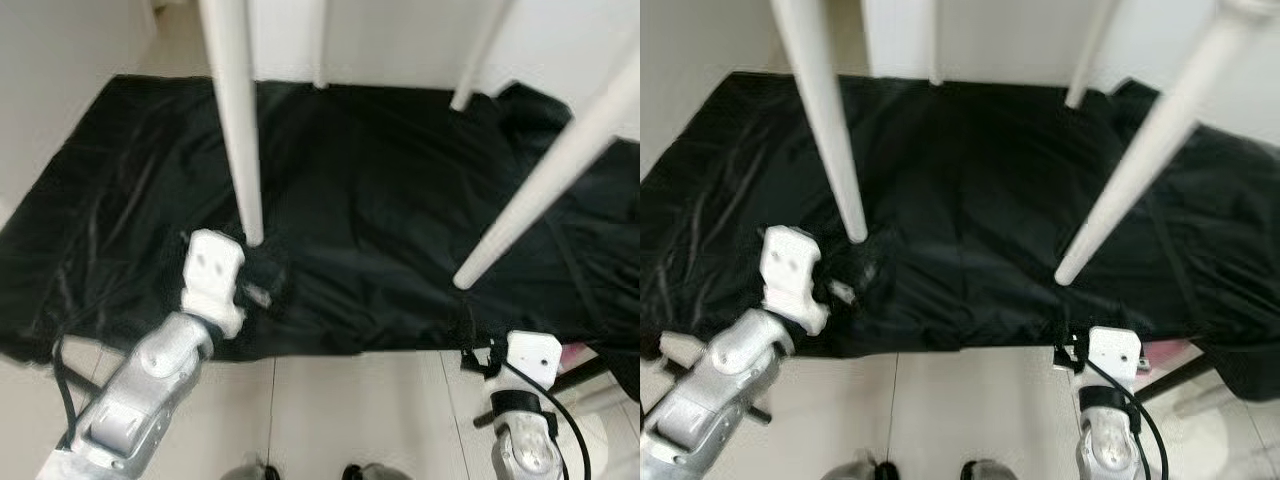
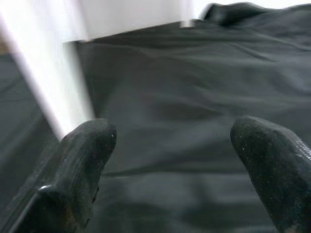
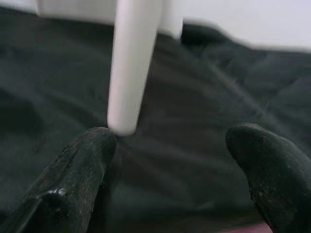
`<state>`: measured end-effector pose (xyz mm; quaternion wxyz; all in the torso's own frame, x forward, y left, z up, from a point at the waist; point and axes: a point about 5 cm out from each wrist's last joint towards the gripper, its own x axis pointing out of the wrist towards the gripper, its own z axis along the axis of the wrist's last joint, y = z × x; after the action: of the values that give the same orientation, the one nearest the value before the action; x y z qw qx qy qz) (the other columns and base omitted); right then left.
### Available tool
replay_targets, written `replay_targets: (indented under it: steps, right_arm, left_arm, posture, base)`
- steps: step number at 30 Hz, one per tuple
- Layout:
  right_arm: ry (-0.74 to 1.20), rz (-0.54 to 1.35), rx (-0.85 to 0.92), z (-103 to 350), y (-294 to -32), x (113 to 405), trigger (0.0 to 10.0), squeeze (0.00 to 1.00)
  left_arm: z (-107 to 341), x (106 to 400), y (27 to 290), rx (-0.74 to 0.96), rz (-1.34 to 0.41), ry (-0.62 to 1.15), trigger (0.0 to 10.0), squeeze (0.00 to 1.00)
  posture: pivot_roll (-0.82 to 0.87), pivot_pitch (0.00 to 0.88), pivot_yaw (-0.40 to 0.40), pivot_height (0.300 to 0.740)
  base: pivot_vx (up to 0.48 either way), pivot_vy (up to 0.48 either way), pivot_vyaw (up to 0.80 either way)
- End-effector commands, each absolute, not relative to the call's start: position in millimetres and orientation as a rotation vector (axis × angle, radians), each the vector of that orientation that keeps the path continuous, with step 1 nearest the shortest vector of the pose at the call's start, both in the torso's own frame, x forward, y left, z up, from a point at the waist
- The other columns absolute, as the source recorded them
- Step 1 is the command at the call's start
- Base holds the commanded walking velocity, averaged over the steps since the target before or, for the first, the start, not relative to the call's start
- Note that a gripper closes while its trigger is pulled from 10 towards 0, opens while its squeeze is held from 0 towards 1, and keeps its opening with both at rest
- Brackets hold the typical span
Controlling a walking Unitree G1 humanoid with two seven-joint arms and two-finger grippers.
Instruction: Building children table
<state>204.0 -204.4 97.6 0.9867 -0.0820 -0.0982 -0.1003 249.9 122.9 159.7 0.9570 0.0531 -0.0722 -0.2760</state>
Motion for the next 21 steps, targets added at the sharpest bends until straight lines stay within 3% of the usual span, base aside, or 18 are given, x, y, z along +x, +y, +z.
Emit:
replay_targets:
  steps: [1,10,18,21]
  right_arm:
    - [-0.195,-0.152,-0.083,91.3,-185.7,197.6,10.0,0.00]
    - [-0.152,0.056,-0.065,82.0,-181.8,191.3,10.0,0.00]
    - [-0.126,0.232,-0.063,80.7,-176.7,194.2,10.0,0.00]
    - [-0.065,0.437,-0.066,74.1,-172.5,192.4,10.0,0.00]
  left_arm:
    - [149.7,245.2,127.5,0.140,-0.578,-0.133,10.0,0.00]
    - [134.7,232.7,137.1,0.171,-0.605,-0.129,10.0,0.00]
    - [125.3,221.7,141.9,0.192,-0.739,-0.130,10.0,0.00]
    - [110.4,203.7,149.9,0.234,-0.866,-0.064,10.0,0.00]
  posture:
    - [0.00,0.077,-0.005,0.740]
    - [0.00,0.069,0.009,0.740]
    - [0.00,0.062,0.005,0.740]
    - [0.02,0.058,-0.010,0.740]
  base:
    - [0.000,0.000,0.00]
    - [0.000,0.000,0.00]
    - [0.000,0.000,0.00]
    - [0.000,0.000,0.00]
